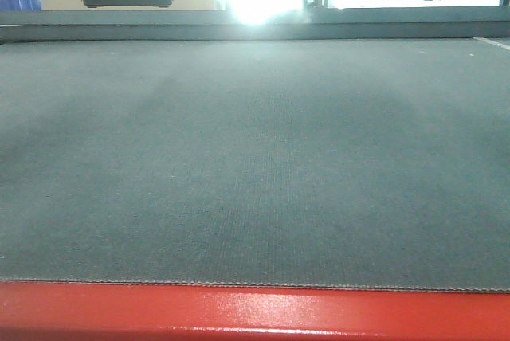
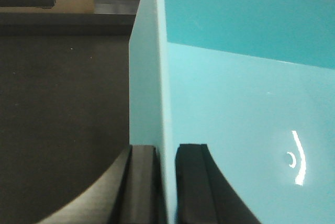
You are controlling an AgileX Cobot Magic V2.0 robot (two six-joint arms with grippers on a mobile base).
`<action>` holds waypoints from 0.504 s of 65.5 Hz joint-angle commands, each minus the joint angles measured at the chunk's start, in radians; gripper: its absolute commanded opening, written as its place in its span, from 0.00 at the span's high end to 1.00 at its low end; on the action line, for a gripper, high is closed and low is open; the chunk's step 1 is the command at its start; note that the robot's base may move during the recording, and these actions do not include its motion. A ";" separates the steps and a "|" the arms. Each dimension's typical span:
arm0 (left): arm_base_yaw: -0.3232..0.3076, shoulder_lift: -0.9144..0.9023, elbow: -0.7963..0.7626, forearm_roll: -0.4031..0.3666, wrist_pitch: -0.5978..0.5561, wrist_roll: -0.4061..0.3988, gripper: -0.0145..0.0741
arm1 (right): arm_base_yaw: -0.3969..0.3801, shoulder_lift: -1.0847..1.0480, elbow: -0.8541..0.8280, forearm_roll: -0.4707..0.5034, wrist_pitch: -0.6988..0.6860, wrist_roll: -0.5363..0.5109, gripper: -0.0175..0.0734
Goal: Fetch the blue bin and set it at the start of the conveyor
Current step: 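Carry the teal bin over the grey conveyor belt on the red table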
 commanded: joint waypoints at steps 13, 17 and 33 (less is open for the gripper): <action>0.006 -0.018 -0.014 0.028 -0.063 -0.005 0.96 | -0.012 -0.009 -0.010 -0.062 -0.015 -0.030 0.97; 0.006 -0.018 -0.014 0.028 -0.063 -0.005 0.96 | -0.012 -0.009 -0.010 -0.062 -0.022 -0.030 0.97; 0.006 -0.018 -0.014 0.028 -0.063 -0.005 0.96 | -0.012 -0.009 -0.010 -0.062 -0.075 -0.030 0.97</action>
